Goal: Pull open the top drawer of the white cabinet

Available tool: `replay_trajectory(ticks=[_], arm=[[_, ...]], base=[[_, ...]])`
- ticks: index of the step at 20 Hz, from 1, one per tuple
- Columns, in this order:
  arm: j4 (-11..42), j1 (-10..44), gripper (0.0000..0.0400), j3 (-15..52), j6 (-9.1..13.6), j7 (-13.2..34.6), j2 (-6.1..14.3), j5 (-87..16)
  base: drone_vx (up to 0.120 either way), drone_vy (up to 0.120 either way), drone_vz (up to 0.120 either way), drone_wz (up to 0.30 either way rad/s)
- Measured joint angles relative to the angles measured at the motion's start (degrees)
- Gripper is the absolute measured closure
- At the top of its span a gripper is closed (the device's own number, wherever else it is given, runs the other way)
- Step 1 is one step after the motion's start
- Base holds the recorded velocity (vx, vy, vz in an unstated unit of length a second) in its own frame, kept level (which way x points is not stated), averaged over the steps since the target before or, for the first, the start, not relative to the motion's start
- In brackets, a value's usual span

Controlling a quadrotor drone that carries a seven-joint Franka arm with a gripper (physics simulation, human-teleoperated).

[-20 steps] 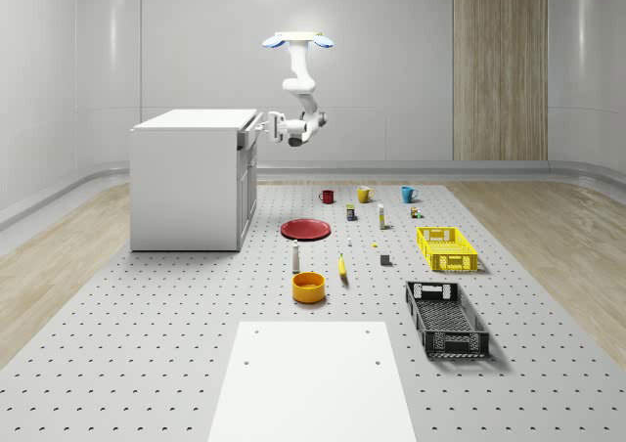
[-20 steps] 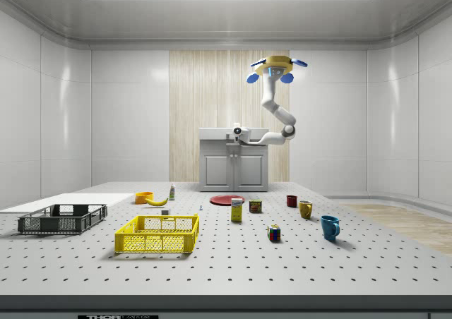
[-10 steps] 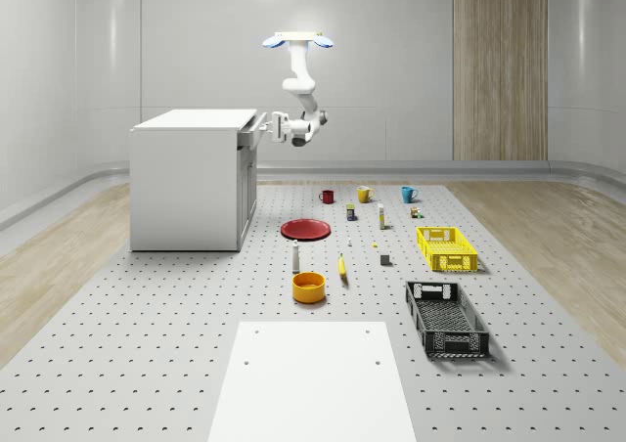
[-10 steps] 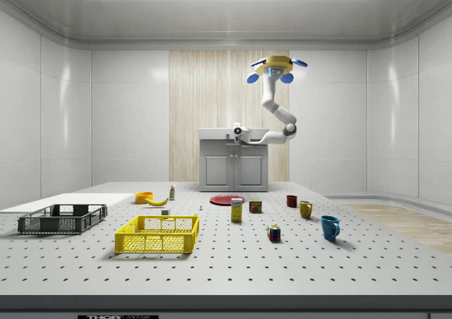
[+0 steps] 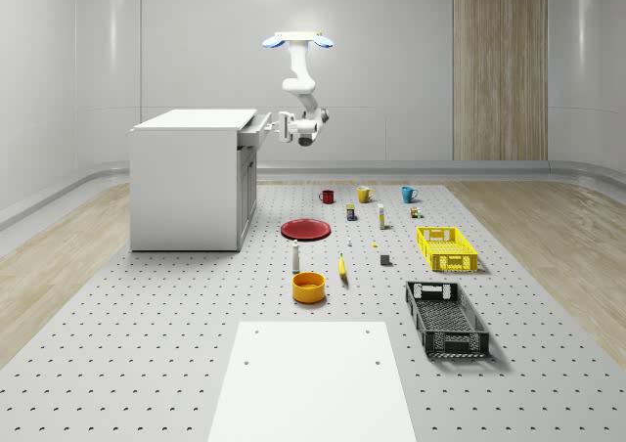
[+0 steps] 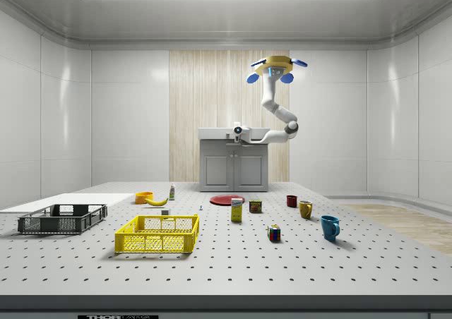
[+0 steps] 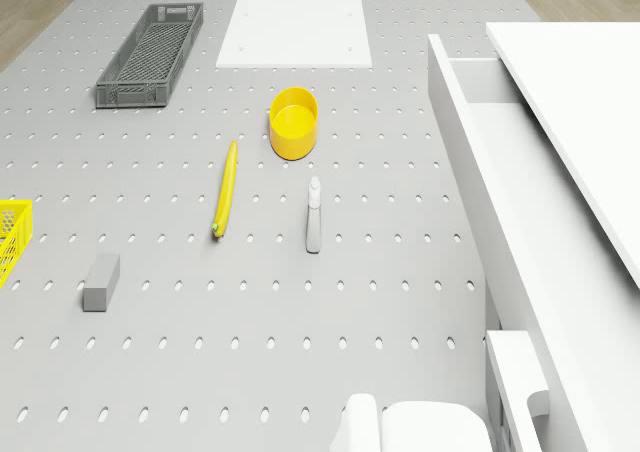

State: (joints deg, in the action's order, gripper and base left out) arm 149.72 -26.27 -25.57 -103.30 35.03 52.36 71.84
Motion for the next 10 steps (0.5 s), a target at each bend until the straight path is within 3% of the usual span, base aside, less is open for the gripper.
replay_trajectory(ticks=[10], arm=[[-1.7, 0.1, 0.0294, -7.2, 4.1, 1.5, 1.4, -6.7]], base=[[0.000, 0.000, 0.000, 0.000]])
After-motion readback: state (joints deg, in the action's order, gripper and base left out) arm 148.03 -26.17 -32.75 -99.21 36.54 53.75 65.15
